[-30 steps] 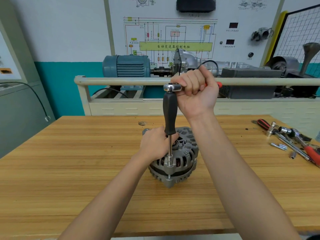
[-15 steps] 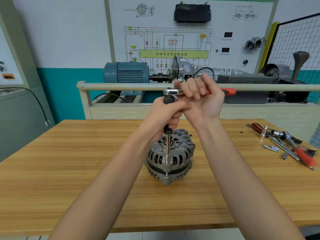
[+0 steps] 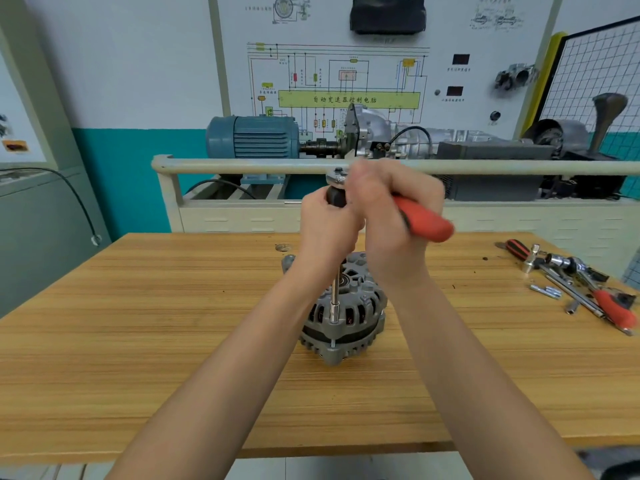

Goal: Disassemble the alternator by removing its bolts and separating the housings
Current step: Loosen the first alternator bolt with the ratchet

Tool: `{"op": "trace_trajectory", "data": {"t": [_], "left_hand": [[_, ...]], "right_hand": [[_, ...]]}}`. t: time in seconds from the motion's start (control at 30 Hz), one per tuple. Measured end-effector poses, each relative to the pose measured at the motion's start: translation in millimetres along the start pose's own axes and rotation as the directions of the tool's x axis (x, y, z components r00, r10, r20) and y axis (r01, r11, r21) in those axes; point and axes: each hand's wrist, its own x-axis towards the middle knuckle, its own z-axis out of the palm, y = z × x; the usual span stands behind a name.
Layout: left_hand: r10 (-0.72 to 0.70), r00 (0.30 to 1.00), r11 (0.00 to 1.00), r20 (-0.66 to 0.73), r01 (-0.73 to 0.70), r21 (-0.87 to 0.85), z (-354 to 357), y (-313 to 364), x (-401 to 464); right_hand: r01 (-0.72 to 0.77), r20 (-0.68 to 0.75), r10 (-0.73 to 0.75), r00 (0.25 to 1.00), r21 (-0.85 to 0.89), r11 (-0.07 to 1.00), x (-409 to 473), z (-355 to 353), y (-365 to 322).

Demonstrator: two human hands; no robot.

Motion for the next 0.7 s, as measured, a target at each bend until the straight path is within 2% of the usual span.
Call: {"op": "trace_trajectory", "data": {"t": [0.03,0.1,0.23,0.4,0.47,0.53,0.57,0.6,0.63,0.67,0.7], "left_hand": [[-0.079,0.997,0.997,0.002,0.079,0.007,-1,1,3],[-0.157,0.984,0.979,0.087,0.167,-0.114,-7,3,6],[-0.154,0.962,0.966,0.224,0.194,-0.17,-13,2,6],[-0.23,0.859,0.923,0.458,0.342,-0.177,-11,3,12],[-0.211,0.815,0.917,0.54,0.357,-0.18,-13,3,13],[-0.157,0.805,0.881,0.571,0.375,-0.286,-22,-5,11],[-0.189,0.834,0.876,0.518,0.381,-0.296,-27,-13,9],[-0.235,0.876,0.914,0.421,0.346,-0.211,-32,-25,6],[-0.266,0.925,0.963,0.271,0.266,0.036,-36,-39,2],[-0.246,0.96,0.886,0.137,0.165,0.433,-37,-53,-2],[-0.229,0.971,0.654,0.065,0.104,0.749,-35,-62,-6]], "right_hand": [[0.014,-0.06,-0.011,0.998,0.04,0.999,3,-6,2],[-0.025,-0.154,0.058,0.986,0.212,0.977,10,-13,6],[-0.031,-0.196,0.131,0.972,0.444,0.895,13,-17,6],[-0.053,-0.219,0.217,0.951,0.577,0.815,17,-26,4],[-0.06,-0.22,0.243,0.945,0.613,0.788,17,-29,2],[-0.062,-0.23,0.254,0.94,0.614,0.787,17,-31,2],[-0.065,-0.227,0.256,0.94,0.615,0.786,17,-31,3],[-0.067,-0.225,0.255,0.94,0.615,0.786,17,-30,3],[-0.063,-0.224,0.251,0.942,0.615,0.786,17,-30,4],[-0.062,-0.223,0.25,0.942,0.616,0.785,18,-31,4],[-0.061,-0.223,0.248,0.943,0.615,0.786,18,-31,4]]}}
